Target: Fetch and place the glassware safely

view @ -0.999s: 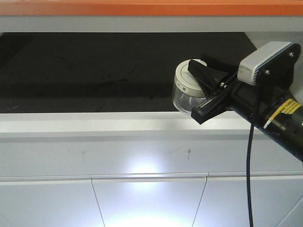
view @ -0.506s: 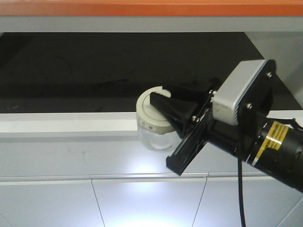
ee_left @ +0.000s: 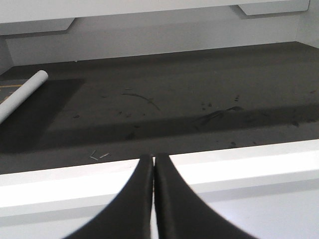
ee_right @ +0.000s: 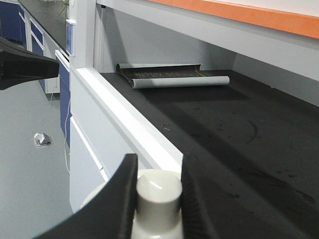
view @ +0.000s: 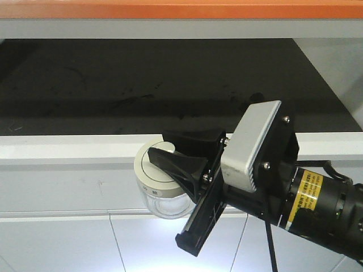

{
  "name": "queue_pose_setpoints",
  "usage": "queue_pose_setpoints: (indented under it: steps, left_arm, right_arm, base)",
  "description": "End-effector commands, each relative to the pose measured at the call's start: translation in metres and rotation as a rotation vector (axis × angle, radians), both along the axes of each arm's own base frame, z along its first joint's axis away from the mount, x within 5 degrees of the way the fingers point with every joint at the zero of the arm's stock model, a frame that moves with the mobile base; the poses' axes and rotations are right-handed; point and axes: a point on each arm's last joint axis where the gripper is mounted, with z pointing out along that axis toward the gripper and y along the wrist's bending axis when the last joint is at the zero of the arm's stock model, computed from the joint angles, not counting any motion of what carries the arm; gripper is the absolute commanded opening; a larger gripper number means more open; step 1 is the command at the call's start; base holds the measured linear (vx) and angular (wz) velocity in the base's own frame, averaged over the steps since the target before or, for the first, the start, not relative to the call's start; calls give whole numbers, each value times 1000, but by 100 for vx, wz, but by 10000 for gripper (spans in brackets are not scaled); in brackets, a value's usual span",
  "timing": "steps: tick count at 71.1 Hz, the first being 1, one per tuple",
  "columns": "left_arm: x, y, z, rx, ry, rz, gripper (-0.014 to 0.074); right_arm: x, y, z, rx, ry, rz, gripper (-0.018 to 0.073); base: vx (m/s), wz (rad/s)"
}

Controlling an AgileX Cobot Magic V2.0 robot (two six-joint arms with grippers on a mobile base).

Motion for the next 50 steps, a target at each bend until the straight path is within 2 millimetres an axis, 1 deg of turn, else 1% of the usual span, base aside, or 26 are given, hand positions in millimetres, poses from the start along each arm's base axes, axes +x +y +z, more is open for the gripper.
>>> queue_pose_setpoints:
  steps: [1,50]
  left_arm:
    - [0,0,15,-11,-92,2,-7]
    - [0,0,15,-11,-92,2,-7]
  right_arm:
    - [-6,0,23,106,-61,41,-3]
    - [-6,0,23,106,-61,40,-3]
  base:
    - [0,0]
    - [0,0]
